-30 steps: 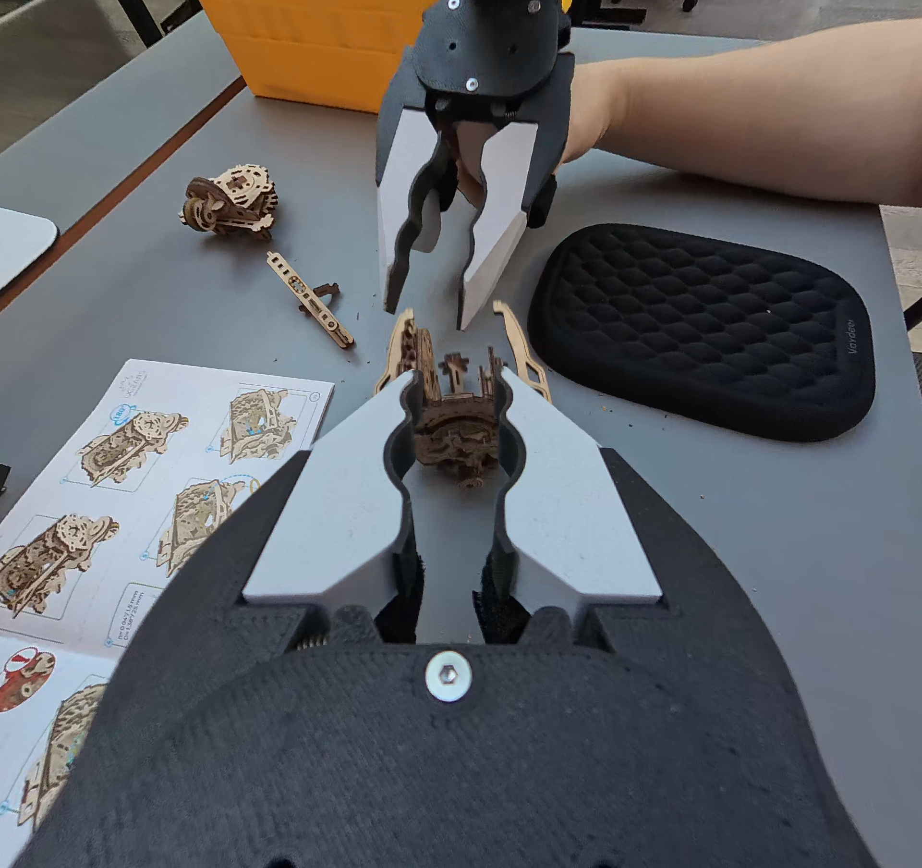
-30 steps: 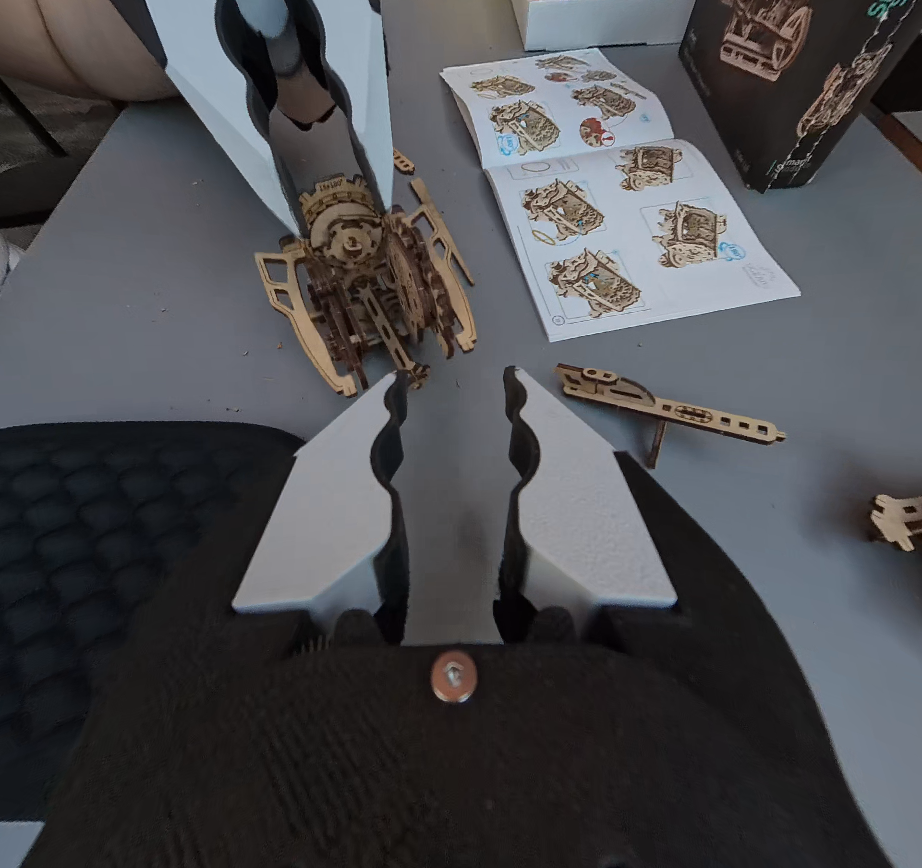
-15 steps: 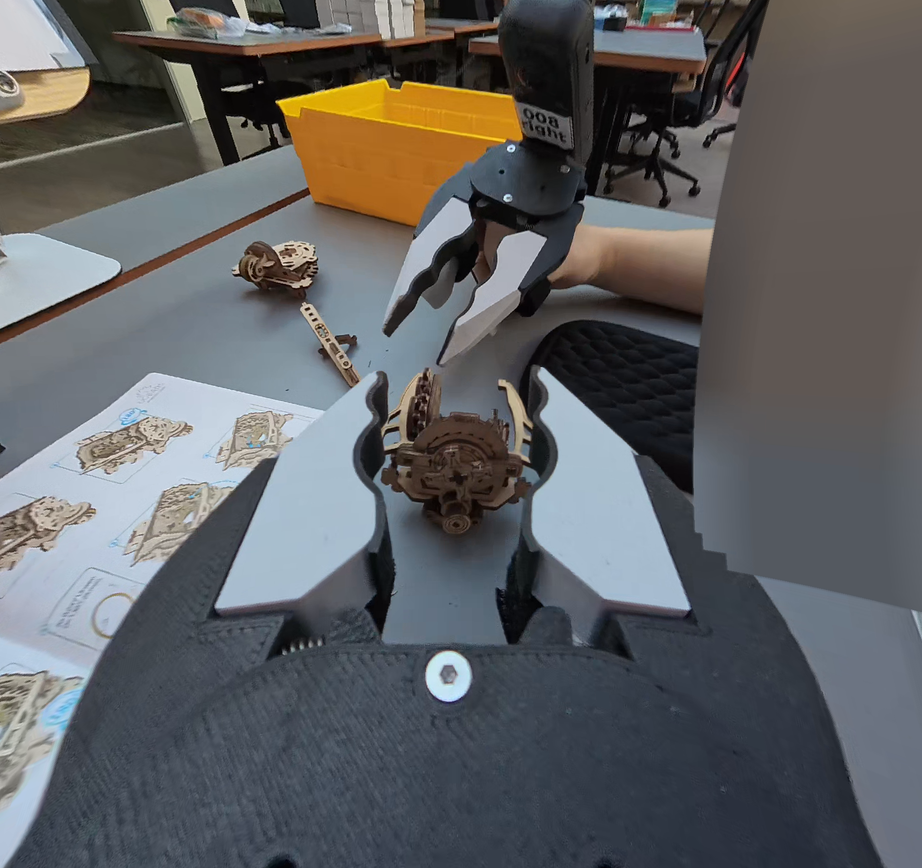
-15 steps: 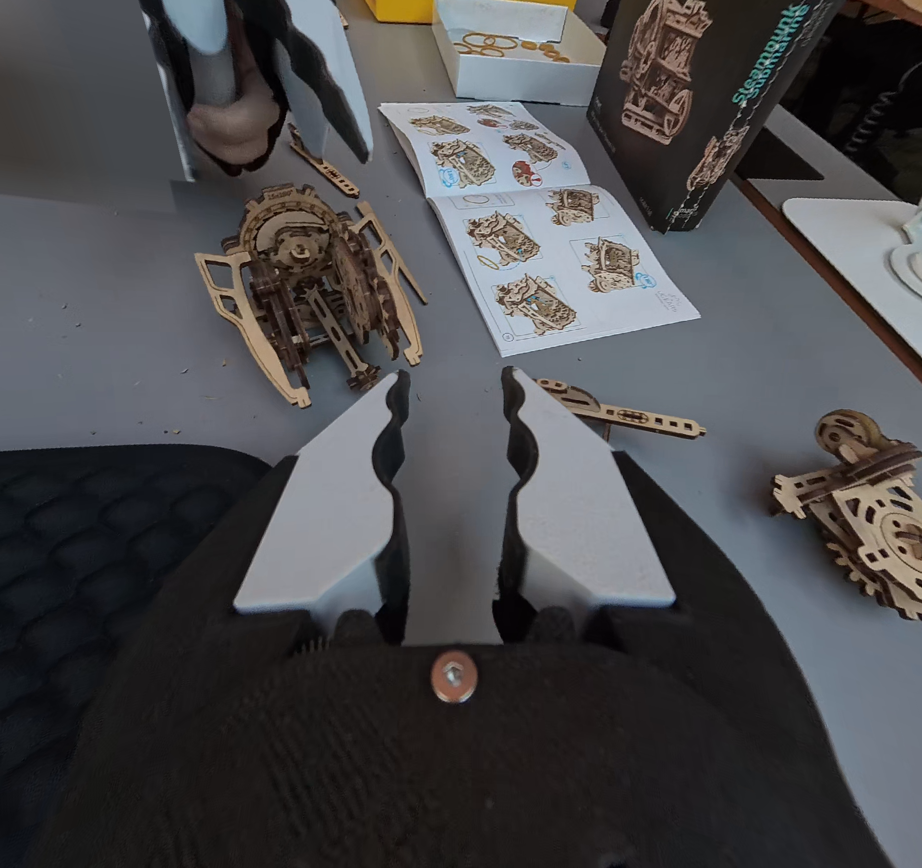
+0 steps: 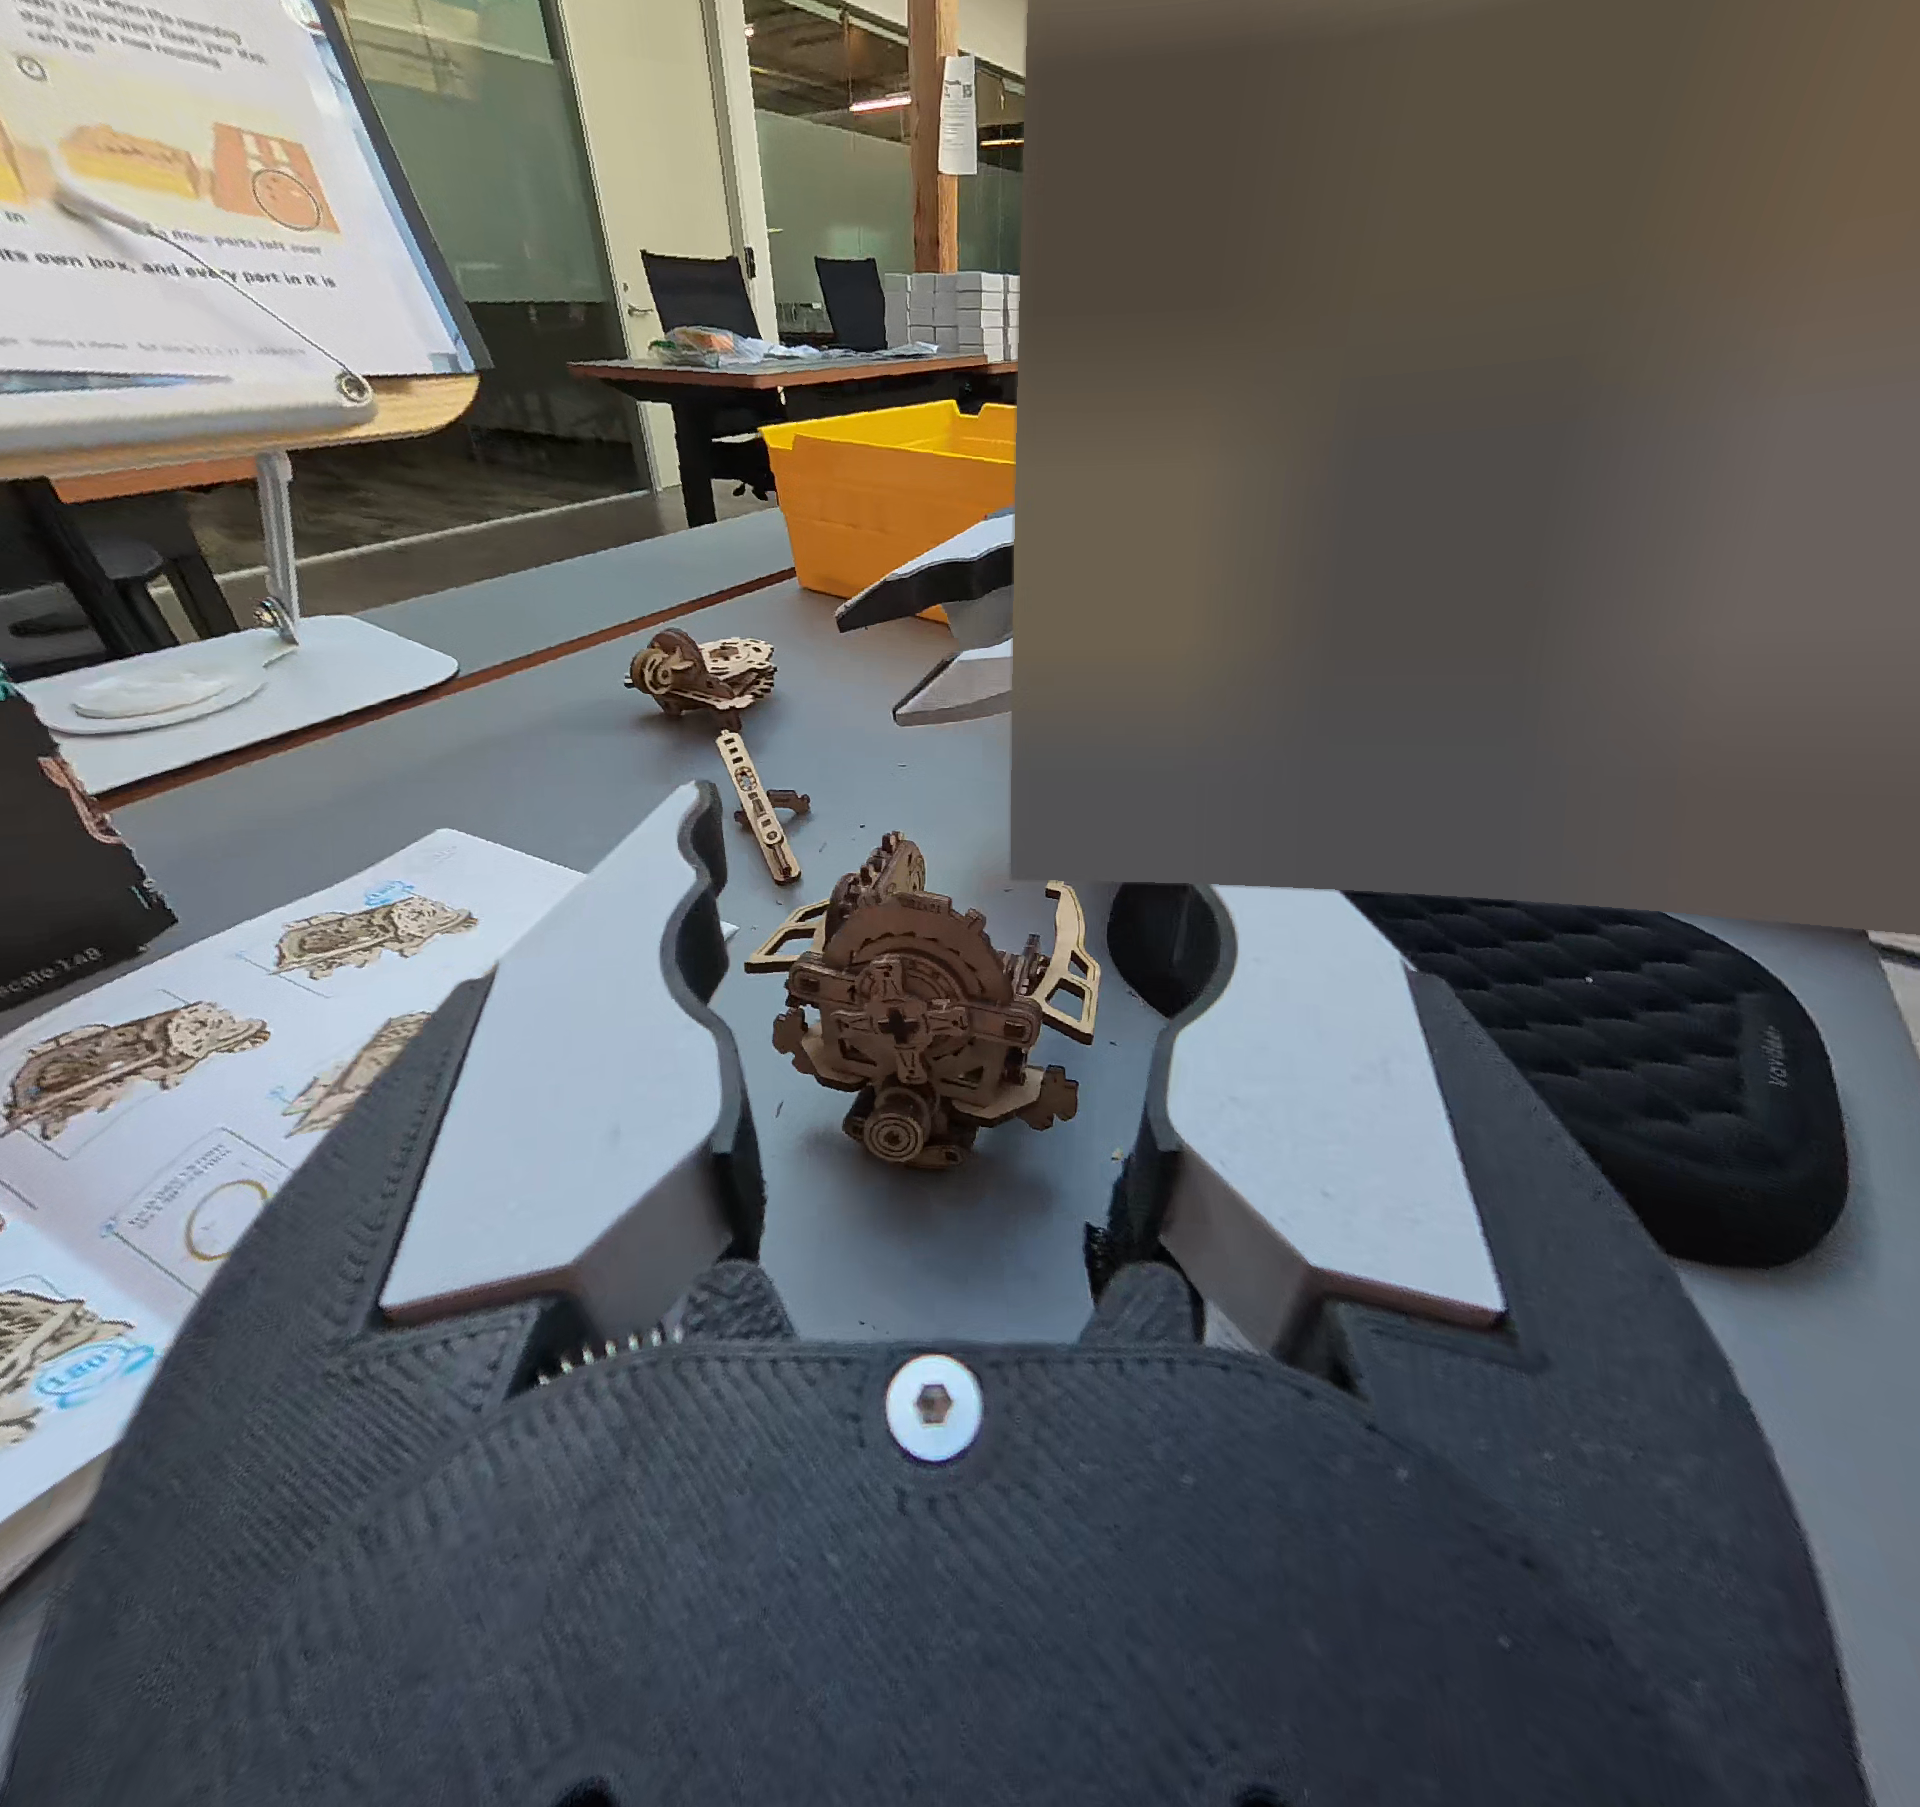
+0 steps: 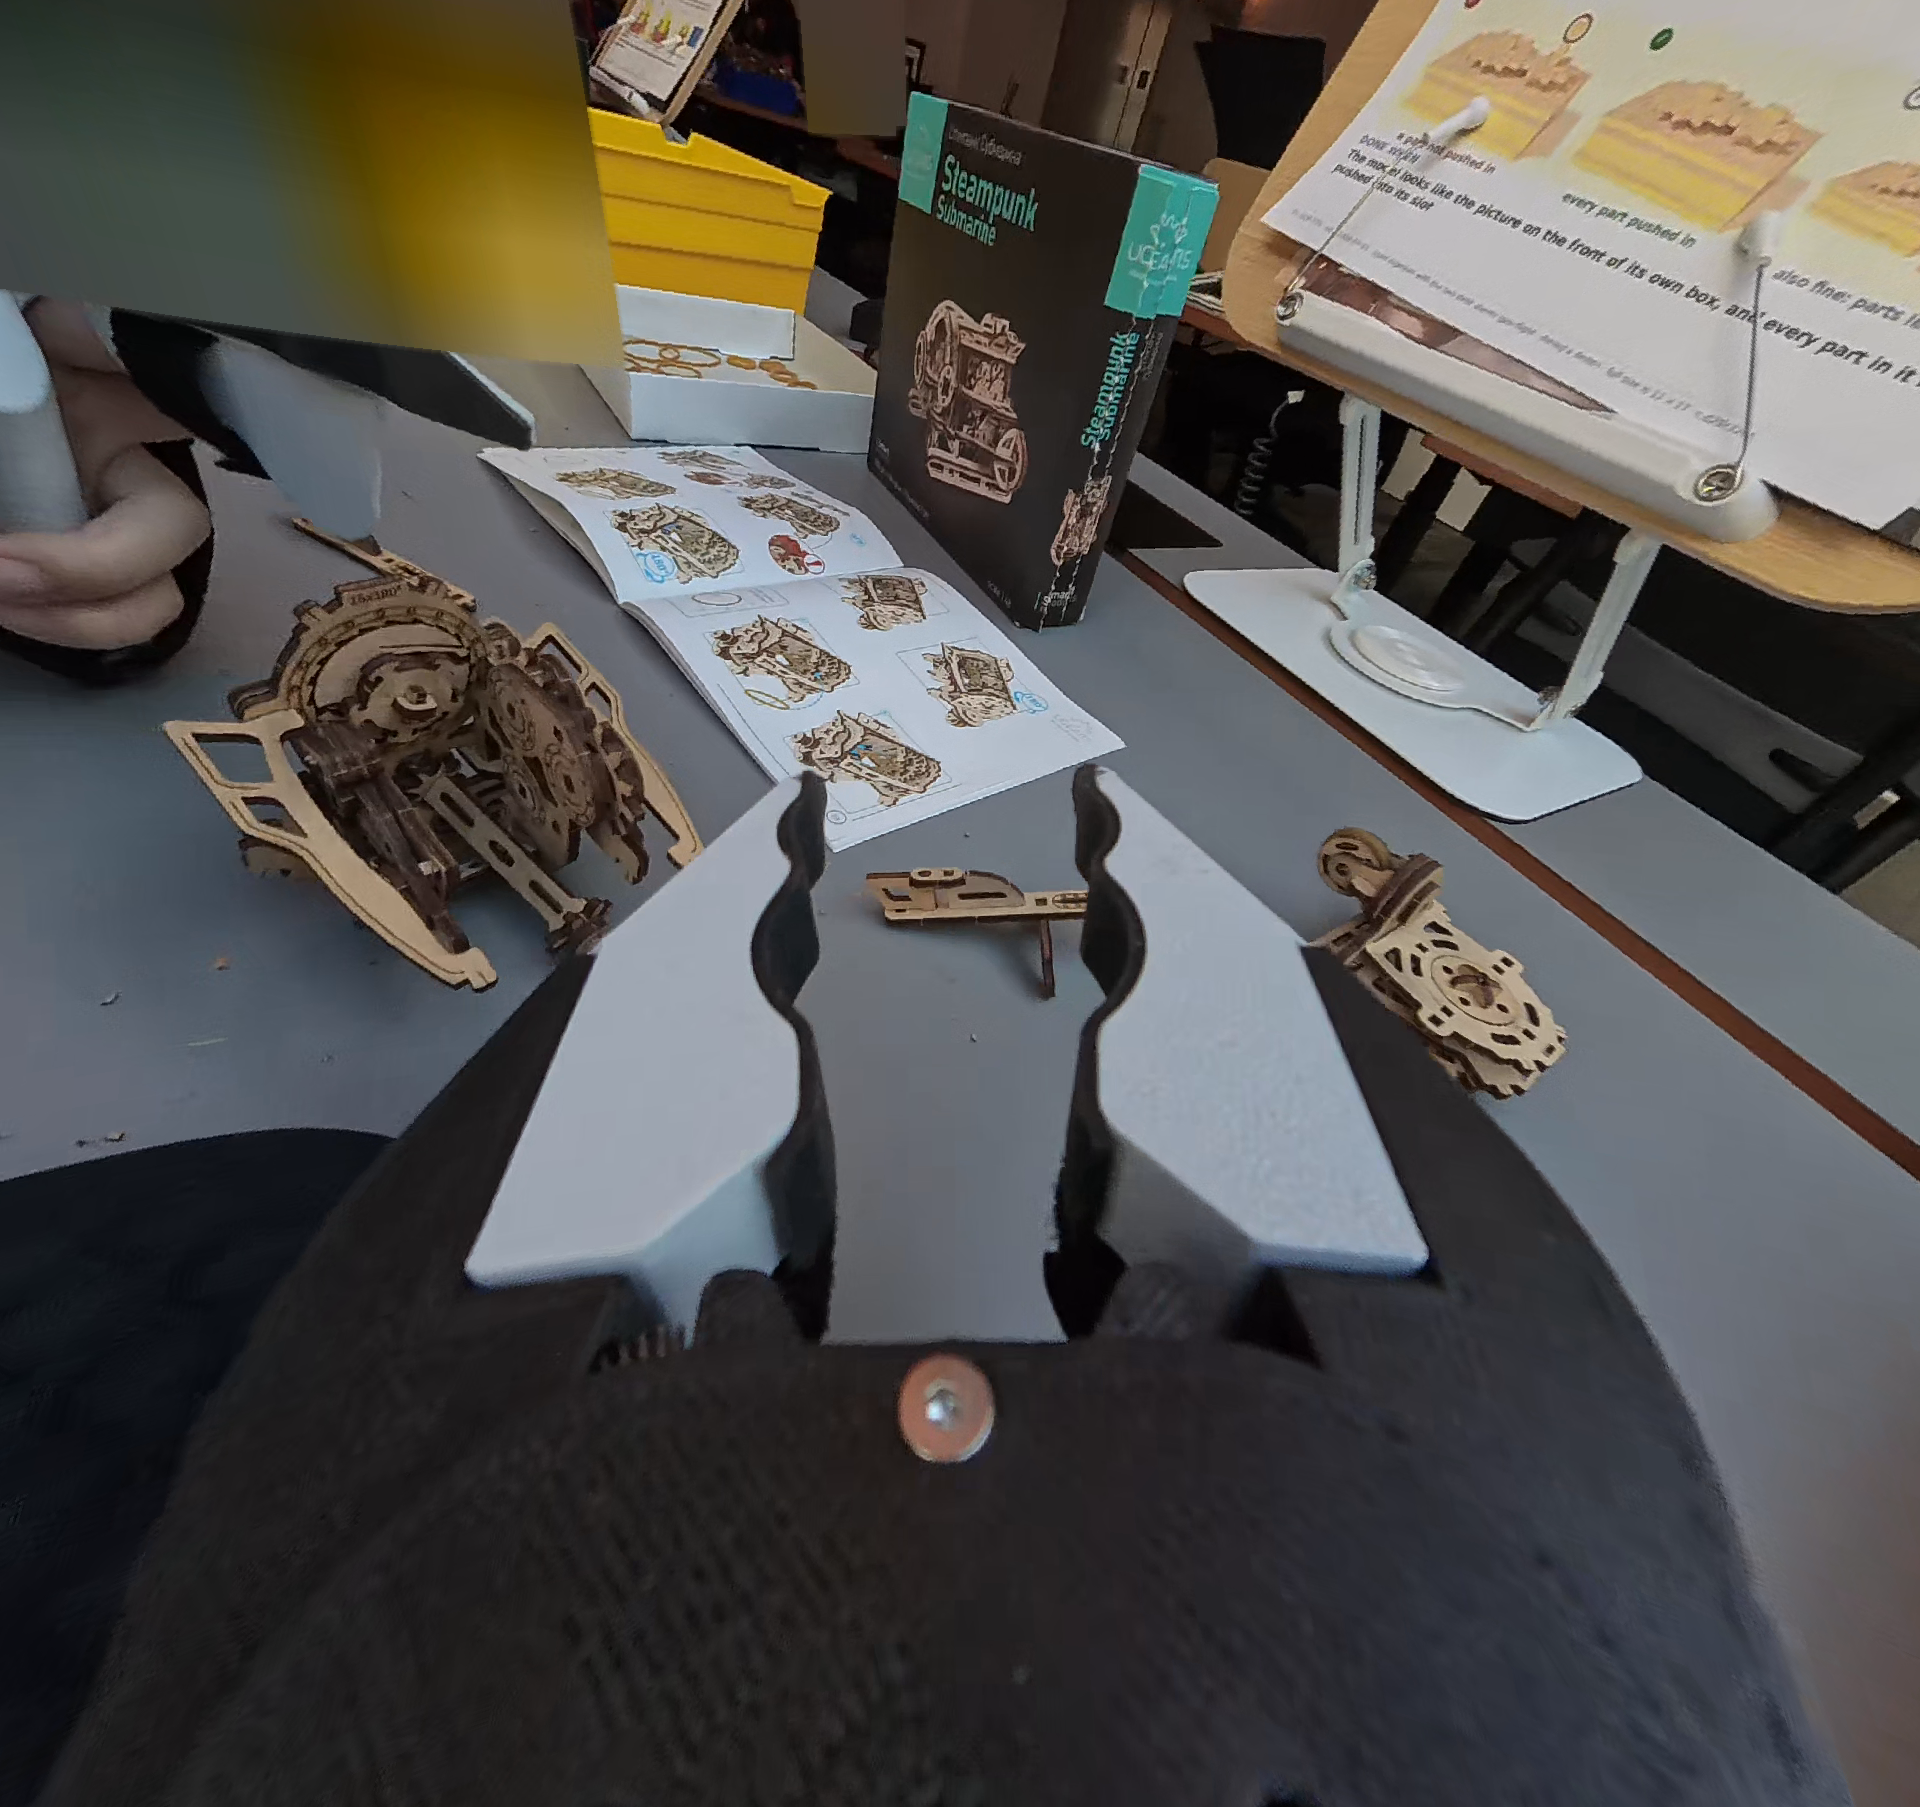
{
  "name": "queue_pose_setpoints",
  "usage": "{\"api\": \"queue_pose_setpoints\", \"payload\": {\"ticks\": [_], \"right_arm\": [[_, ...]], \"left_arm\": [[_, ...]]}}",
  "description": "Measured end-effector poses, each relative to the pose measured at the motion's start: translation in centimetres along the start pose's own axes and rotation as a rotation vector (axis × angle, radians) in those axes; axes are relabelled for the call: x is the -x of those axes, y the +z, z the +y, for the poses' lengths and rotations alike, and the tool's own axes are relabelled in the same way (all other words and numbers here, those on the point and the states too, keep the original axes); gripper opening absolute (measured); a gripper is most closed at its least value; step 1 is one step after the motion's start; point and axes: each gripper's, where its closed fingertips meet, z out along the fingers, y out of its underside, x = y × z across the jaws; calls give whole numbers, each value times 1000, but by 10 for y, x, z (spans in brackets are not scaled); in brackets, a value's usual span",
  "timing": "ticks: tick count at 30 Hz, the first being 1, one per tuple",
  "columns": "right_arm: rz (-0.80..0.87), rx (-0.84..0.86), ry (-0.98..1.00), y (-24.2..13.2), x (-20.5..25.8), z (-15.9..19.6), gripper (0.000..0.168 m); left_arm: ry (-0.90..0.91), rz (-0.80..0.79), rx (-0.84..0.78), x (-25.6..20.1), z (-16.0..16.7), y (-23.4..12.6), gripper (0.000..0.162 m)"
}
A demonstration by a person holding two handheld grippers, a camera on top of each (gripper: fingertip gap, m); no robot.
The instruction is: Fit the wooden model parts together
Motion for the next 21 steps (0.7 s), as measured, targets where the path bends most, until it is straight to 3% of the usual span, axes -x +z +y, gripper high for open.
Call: {"api": "queue_pose_setpoints", "payload": {"ticks": [12,21], "right_arm": [[117,-42,113,-4,-29,-3,69],[120,-27,122,-3,-31,0,72]], "left_arm": [[-79,24,-16,-7,-2,-1,85],[-27,14,-60,-16,-7,-6,81]]}}
